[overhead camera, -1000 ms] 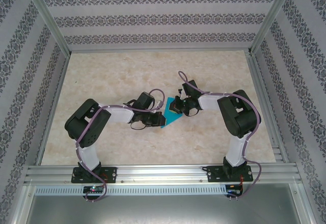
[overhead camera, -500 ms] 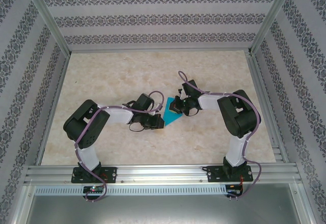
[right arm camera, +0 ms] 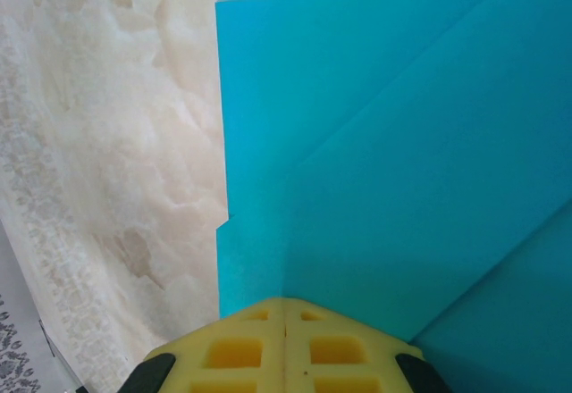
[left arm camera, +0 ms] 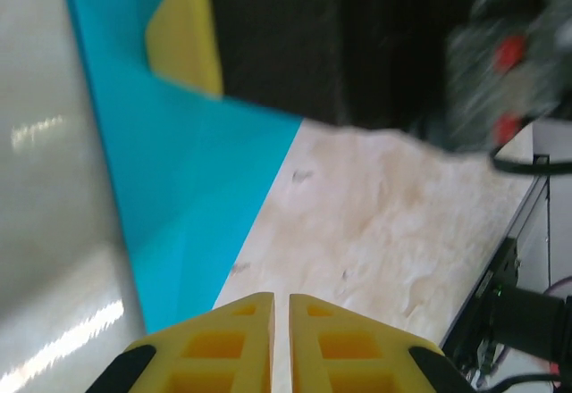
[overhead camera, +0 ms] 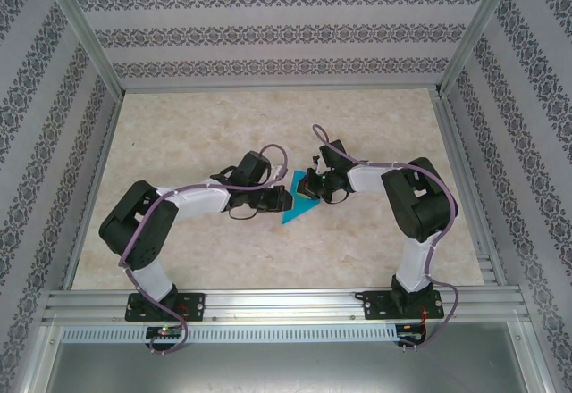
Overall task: Fold a paper plane with a square sheet of paper (pick it up from the middle)
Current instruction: Fourth fold the wing at the center of the table.
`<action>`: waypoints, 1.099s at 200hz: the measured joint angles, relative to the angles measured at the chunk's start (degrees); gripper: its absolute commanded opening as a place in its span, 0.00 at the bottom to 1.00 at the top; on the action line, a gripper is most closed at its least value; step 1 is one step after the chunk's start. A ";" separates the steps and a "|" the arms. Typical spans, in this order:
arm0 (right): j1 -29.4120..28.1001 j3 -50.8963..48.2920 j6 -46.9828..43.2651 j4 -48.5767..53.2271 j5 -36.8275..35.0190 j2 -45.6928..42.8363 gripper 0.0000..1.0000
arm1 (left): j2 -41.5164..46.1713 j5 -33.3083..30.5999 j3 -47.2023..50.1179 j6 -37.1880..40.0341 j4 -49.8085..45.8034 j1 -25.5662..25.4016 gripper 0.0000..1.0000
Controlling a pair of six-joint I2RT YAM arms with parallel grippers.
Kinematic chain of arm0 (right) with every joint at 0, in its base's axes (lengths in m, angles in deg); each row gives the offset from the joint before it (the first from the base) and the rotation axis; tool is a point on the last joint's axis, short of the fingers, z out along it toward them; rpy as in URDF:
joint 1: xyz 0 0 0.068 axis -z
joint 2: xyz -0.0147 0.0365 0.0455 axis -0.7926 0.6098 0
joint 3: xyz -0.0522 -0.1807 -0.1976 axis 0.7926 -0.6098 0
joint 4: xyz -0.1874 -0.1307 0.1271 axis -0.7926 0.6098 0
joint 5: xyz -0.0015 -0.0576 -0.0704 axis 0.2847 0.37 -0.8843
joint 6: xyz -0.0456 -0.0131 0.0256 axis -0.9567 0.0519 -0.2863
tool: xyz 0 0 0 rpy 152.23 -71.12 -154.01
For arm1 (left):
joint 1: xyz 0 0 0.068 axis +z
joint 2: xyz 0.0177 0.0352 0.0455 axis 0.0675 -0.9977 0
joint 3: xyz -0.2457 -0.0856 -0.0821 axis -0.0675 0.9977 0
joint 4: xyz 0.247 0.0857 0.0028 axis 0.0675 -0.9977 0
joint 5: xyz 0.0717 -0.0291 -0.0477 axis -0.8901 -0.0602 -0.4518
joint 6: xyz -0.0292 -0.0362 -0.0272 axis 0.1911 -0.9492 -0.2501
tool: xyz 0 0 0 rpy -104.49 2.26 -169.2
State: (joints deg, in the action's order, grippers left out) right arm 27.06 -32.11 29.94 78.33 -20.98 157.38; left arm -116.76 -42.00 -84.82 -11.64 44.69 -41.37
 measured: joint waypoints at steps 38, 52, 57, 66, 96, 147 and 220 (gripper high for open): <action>0.02 0.00 0.00 -0.02 0.02 0.07 0.00 | -4.85 -1.20 -2.12 -0.46 0.20 0.00 0.12; 0.00 0.00 0.00 -0.02 0.02 0.07 0.00 | -7.02 -1.20 -2.19 -0.70 0.20 0.00 0.12; 0.00 0.00 0.00 -0.02 0.02 0.09 0.00 | -7.72 -1.18 -2.19 -0.76 0.13 0.00 0.11; 0.00 0.00 0.00 -0.02 0.04 0.09 0.00 | -8.59 -1.18 -2.19 -0.87 0.09 0.00 0.11; 0.02 0.00 0.00 -0.02 0.04 0.11 0.00 | -9.40 -0.96 -2.19 -0.87 0.20 0.00 0.09; 0.00 0.48 0.00 0.50 0.20 0.44 0.00 | -8.50 -1.55 -1.22 0.87 -0.55 -0.46 0.07; -0.02 0.76 -0.02 0.61 0.74 0.79 0.00 | -3.15 -5.95 3.56 4.11 -3.54 -3.69 0.05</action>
State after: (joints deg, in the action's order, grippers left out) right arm 27.04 -31.35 29.92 78.94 -20.24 158.16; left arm -119.91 -47.94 -81.26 -7.53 41.15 -45.06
